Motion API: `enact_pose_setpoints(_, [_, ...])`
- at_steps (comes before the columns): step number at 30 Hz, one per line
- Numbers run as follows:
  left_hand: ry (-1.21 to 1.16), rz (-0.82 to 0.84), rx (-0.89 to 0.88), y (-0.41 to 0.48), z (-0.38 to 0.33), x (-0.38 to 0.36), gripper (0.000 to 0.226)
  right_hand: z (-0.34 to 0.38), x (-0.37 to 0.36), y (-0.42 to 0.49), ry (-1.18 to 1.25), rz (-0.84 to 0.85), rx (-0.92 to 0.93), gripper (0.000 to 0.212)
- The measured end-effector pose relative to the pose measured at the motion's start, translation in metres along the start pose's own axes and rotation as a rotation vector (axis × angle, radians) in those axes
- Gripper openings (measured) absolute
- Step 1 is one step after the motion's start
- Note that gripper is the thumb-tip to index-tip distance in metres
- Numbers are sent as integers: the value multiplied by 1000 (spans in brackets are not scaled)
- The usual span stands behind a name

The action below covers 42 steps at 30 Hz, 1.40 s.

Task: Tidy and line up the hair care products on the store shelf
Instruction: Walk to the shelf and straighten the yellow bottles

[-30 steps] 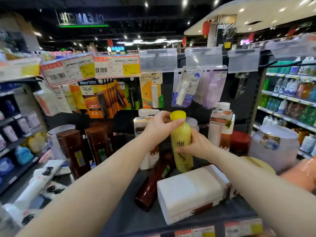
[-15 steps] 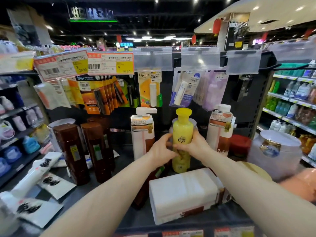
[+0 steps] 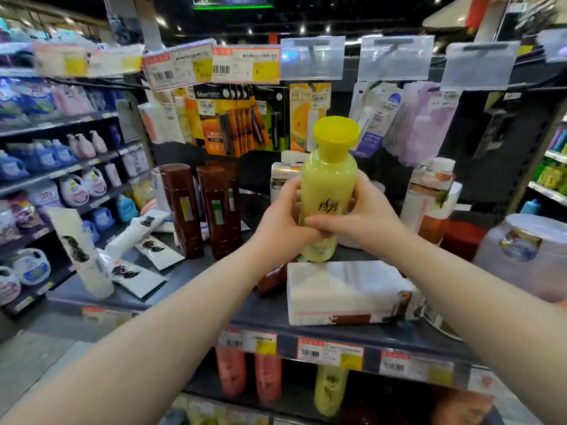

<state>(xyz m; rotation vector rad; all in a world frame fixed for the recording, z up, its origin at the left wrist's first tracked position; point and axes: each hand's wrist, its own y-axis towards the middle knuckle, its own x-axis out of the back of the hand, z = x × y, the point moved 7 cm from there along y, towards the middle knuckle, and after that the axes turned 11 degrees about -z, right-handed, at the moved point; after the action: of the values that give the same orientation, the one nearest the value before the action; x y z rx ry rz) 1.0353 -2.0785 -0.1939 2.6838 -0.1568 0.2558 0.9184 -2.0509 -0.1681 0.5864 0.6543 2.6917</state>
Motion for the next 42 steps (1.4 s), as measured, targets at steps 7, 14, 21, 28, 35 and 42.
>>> enact_pose_setpoints(7, [-62, 25, 30, -62, -33, 38, 65, 48, -10, -53, 89, 141, -102, 76])
enact_pose_setpoints(14, [-113, 61, 160, -154, -32, 61, 62, 63, -21, -142, 35, 144, -205, 73])
enact_pose_setpoints(21, [-114, 134, 368, -254, 30, 52, 65, 20, -37, -251, -25, 176, -410, 60])
enact_pose_setpoints(28, [-117, 258, 554, -314, 97, 6, 65, -55, -32, -321, -94, 136, -652, 70])
enact_pose_setpoints(35, [-111, 363, 625, -323, 164, -50, 88, -141, -30, -338, -47, 68, -730, 65])
enact_pose_setpoints(42, [-53, 469, 609, -309, 232, -91, 85, -221, -29, -334, -2, -4, -718, 80])
